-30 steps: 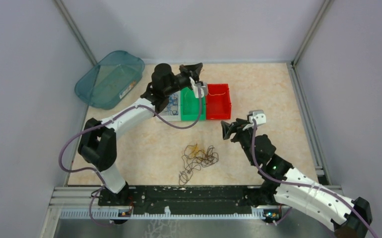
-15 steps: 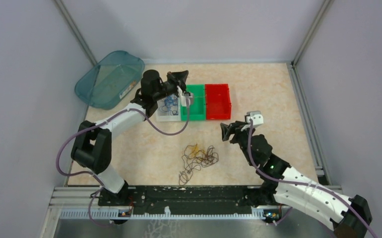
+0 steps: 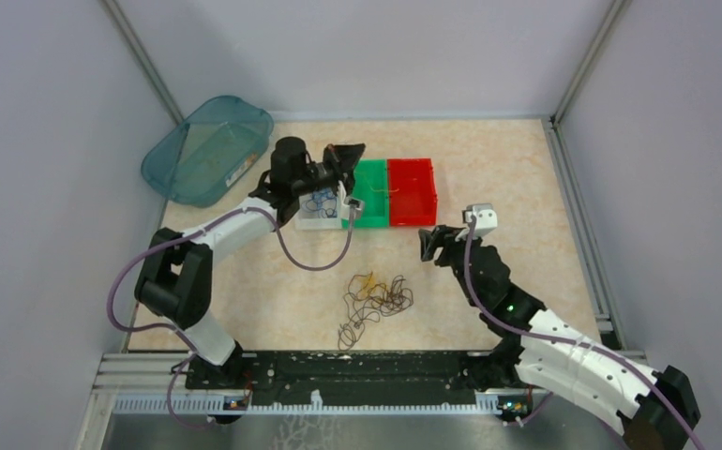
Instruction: Untangle the cables
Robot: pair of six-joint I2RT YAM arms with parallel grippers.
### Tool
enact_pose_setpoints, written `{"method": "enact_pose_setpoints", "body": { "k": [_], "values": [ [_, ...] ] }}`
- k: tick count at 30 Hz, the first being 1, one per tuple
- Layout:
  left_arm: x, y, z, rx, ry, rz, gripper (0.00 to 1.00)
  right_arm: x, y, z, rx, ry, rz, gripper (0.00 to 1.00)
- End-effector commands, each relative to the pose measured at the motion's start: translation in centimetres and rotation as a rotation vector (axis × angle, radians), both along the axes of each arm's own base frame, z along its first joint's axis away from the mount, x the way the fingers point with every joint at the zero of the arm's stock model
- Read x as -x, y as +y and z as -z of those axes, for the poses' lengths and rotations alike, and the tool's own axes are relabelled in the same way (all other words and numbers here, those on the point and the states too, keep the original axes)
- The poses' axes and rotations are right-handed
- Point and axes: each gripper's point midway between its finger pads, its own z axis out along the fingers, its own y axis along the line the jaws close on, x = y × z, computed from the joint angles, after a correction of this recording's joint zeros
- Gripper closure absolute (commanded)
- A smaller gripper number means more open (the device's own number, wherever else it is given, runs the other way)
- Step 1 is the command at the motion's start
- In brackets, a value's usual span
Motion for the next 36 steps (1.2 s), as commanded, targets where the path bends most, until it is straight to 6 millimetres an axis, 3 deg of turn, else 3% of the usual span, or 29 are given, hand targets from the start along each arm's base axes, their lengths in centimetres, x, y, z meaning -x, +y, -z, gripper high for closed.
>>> {"method": "enact_pose_setpoints", "body": {
  "k": [1, 10, 15, 20, 24, 28, 32, 36],
  "values": [
    [1.8, -2.1, 2.7, -0.109, -0.089, 0.125, 1.0, -0.2, -0.4, -3.4, -0.08, -0.06, 0.016, 0.34],
    [3.3, -3.8, 7.9, -0.262, -0.163, 0.236, 1.0, 0.3, -1.8, -3.0, -0.091, -0.066, 0.047, 0.34],
    [4.9, -4.2, 10.7, -0.308, -0.076, 0.253, 1.0, 0.5, -2.3, -2.8, -0.1, -0.07, 0.058, 0.34],
    [5.1, -4.4, 13.7, -0.381, 0.095, 0.174, 1.0, 0.5, -2.6, -3.0, -0.106, -0.077, 0.064, 0.34],
    [4.6, -4.9, 14.6, -0.422, 0.363, 0.07, 0.87, 0.6, -2.8, -3.1, -0.108, -0.085, 0.067, 0.34],
    [4.5, -4.6, 14.2, -0.426, 0.424, 0.036, 0.79, 0.6, -2.9, -3.1, -0.104, -0.088, 0.07, 0.34],
    [5.1, -3.8, 13.7, -0.447, 0.535, 0.0, 0.45, 0.5, -2.8, -3.3, -0.109, -0.092, 0.064, 0.34],
    [5.7, -3.4, 11.9, -0.435, 0.648, -0.039, 0.13, 0.5, -2.6, -3.7, -0.112, -0.094, 0.055, 0.34]
  ]
}}
